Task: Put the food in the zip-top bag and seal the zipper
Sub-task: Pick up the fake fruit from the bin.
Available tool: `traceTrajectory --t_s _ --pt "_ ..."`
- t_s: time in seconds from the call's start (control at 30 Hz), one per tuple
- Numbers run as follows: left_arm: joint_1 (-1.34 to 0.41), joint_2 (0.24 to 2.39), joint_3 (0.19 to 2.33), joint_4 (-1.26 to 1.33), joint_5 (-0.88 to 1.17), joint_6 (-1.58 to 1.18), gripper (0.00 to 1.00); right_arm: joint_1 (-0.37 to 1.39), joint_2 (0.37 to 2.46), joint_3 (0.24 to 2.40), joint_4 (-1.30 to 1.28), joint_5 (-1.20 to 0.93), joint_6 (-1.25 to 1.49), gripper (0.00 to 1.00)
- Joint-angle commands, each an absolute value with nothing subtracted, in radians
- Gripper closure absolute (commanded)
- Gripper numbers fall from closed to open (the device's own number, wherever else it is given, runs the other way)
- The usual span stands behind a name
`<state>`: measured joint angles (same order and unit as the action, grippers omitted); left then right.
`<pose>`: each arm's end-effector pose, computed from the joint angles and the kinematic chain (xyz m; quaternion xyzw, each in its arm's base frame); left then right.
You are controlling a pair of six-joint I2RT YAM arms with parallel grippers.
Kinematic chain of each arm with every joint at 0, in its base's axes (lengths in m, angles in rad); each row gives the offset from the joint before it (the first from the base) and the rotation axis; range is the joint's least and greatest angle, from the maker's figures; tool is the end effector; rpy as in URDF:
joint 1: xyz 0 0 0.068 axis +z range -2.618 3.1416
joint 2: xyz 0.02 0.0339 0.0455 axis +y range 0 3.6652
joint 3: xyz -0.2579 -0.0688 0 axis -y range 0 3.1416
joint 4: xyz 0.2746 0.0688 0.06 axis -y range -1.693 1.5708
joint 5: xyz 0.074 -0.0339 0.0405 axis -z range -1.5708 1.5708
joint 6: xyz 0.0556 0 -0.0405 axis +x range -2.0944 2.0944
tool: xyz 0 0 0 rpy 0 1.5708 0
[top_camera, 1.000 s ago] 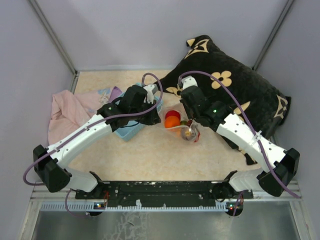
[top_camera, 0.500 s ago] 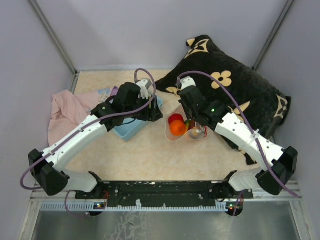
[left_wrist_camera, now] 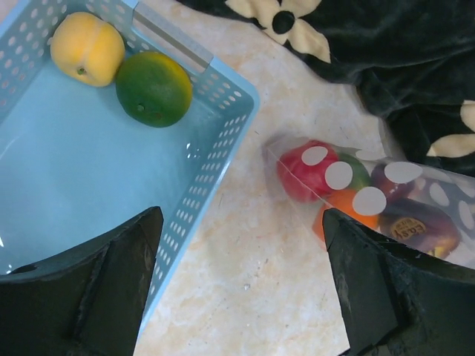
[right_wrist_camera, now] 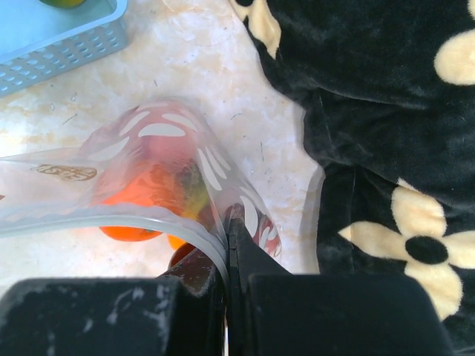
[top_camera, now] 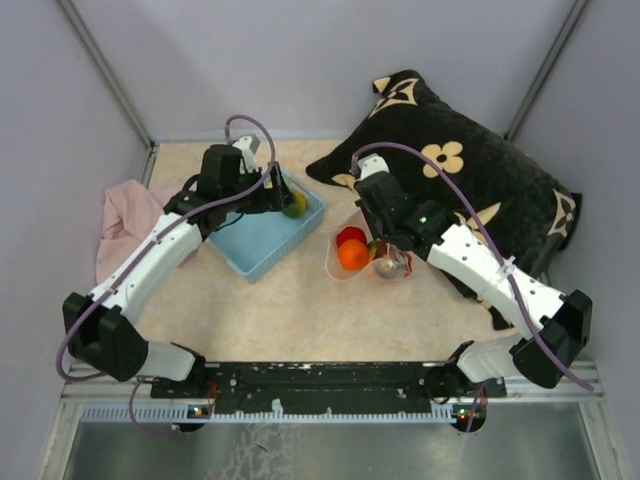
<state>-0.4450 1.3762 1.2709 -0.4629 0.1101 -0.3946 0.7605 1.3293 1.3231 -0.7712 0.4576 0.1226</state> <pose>0.3209 -0.1598 0.3278 0.0485 0.8747 -0.2396 0.4185 0.2499 0.2039 0.3353 -0.1985 0.8805 -0.0283 0.4296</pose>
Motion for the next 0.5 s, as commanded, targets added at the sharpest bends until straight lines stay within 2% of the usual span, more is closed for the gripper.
traceTrajectory --t_s 0.0,0.13,0.47 --pt "-0.42 1.458 1.268 -0.371 0.16 -0.352 0.05 0.755 1.333 1.363 -0.721 0.457 0.112 1.0" --pt "-0.405 1.541 1.28 -0.342 0.16 -0.337 0.02 0.755 1.324 1.341 -0.697 0.461 0.121 1.0" --pt "-0.382 1.755 1.368 -0.325 0.097 -0.302 0.02 0.755 1.315 1.304 -0.676 0.44 0.137 1.0"
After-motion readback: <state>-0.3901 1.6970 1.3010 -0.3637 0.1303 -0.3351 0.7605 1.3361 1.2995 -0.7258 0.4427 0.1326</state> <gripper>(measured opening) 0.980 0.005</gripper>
